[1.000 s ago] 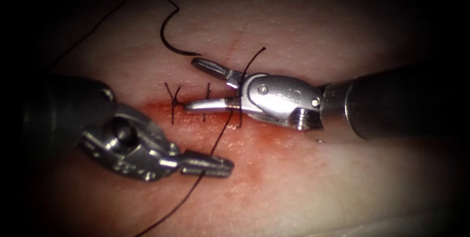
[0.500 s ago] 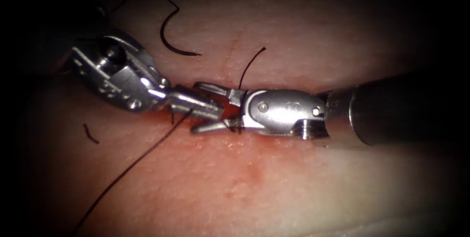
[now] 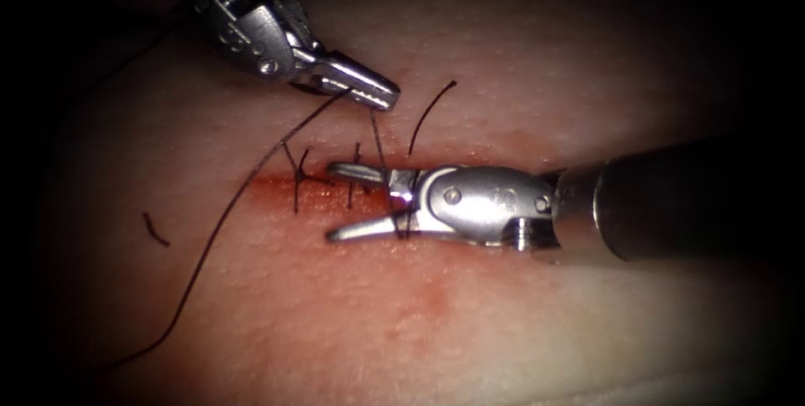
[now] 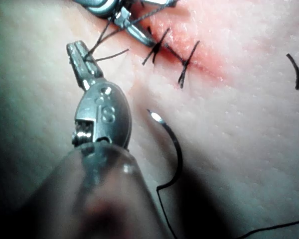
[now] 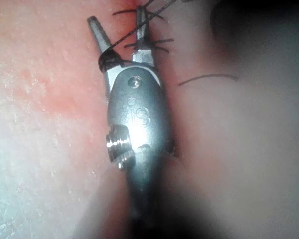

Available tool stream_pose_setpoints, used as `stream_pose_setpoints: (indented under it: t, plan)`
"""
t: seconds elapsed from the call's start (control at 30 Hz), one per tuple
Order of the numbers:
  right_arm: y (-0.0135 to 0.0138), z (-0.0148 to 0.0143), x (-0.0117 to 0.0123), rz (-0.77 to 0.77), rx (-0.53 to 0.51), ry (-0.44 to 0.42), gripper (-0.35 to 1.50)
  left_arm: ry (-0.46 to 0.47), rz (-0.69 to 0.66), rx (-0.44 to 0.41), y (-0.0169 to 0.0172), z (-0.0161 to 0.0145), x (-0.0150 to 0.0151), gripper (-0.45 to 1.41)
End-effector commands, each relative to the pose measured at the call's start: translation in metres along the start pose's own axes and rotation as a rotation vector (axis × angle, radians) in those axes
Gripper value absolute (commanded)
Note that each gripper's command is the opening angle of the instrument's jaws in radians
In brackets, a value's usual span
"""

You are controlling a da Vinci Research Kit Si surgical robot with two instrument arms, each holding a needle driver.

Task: Wound Closure
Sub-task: Wrap the suture counter-clockwise two times around the right needle holder, then with the right needle holder, grab the tail end of the suture.

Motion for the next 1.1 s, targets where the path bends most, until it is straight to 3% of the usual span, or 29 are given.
stream_pose_setpoints:
  t: [0.03, 0.33, 0.57, 0.67, 0.87, 0.93, 1.03, 1.1]
  plan:
    - [-0.0002, 0.0006, -0.0008, 0.013, 0.013, 0.027, 0.46, 0.002, 0.000, -0.002, -0.0001, 0.0001, -0.0011, -0.45]
    - [-0.0015, 0.0006, -0.0017, 0.177, 0.056, 0.122, 0.44, -0.031, -0.020, -0.009, 0.0026, -0.0013, -0.0046, -0.45]
    - [-0.0005, -0.0012, -0.0018, 0.308, -0.035, 0.348, 0.42, -0.104, -0.008, -0.014, 0.0064, -0.0003, -0.0055, -0.45]
    - [-0.0001, -0.0015, -0.0016, 0.338, -0.176, 0.383, 0.42, -0.116, -0.010, 0.000, 0.0075, -0.0001, -0.0057, -0.45]
    - [0.0011, -0.0019, -0.0003, 0.338, -0.206, 0.392, 0.48, -0.148, -0.020, 0.014, 0.0090, 0.0005, -0.0043, -0.45]
    - [0.0014, -0.0020, 0.0000, 0.329, -0.176, 0.377, 0.54, -0.162, -0.043, 0.034, 0.0093, 0.0007, -0.0036, -0.45]
    - [0.0016, -0.0023, 0.0003, 0.333, -0.244, 0.320, 0.54, -0.197, -0.073, 0.069, 0.0099, 0.0011, -0.0023, -0.45]
    - [0.0016, -0.0026, 0.0005, 0.316, -0.337, 0.226, 0.29, -0.210, -0.121, 0.083, 0.0103, 0.0016, -0.0011, -0.45]
